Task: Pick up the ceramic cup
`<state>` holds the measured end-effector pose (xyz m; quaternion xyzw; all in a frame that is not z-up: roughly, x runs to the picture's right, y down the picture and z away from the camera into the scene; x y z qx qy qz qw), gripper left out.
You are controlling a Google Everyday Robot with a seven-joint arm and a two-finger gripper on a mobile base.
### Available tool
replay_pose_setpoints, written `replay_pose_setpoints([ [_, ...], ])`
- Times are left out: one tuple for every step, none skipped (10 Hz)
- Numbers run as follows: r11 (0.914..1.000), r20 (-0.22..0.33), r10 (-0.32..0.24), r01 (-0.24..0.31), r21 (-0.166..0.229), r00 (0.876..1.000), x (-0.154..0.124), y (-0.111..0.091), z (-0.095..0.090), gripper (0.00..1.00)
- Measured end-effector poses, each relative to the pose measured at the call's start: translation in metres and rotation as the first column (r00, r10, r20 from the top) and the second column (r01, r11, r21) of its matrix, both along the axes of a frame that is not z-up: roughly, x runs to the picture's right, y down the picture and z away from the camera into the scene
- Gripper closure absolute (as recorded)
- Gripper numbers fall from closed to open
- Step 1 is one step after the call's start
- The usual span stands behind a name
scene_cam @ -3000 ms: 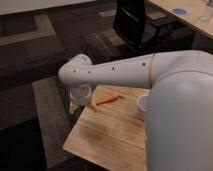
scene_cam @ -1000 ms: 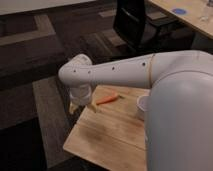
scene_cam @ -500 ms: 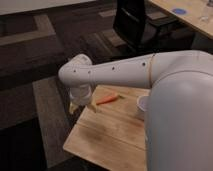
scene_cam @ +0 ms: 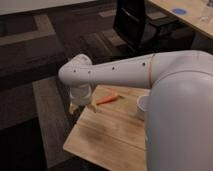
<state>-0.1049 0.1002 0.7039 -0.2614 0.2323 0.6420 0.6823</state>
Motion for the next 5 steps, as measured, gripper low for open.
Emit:
replay_pose_setpoints([
  [1.0000, 0.000, 0.000, 0.000, 0.000, 1.000, 0.000, 0.000, 0.000, 0.35],
  [1.0000, 0.000, 0.000, 0.000, 0.001, 1.000, 0.000, 0.000, 0.000, 0.35],
  [1.0000, -0.003, 0.008, -0.008, 0.005, 1.000, 0.003, -0.003, -0.001, 0.35],
  [0.9994, 0.001, 0.030, -0.030, 0.014, 1.000, 0.011, -0.009, -0.001, 0.35],
  [0.9972, 0.027, 0.070, -0.071, 0.025, 0.997, 0.025, -0.018, -0.001, 0.35],
])
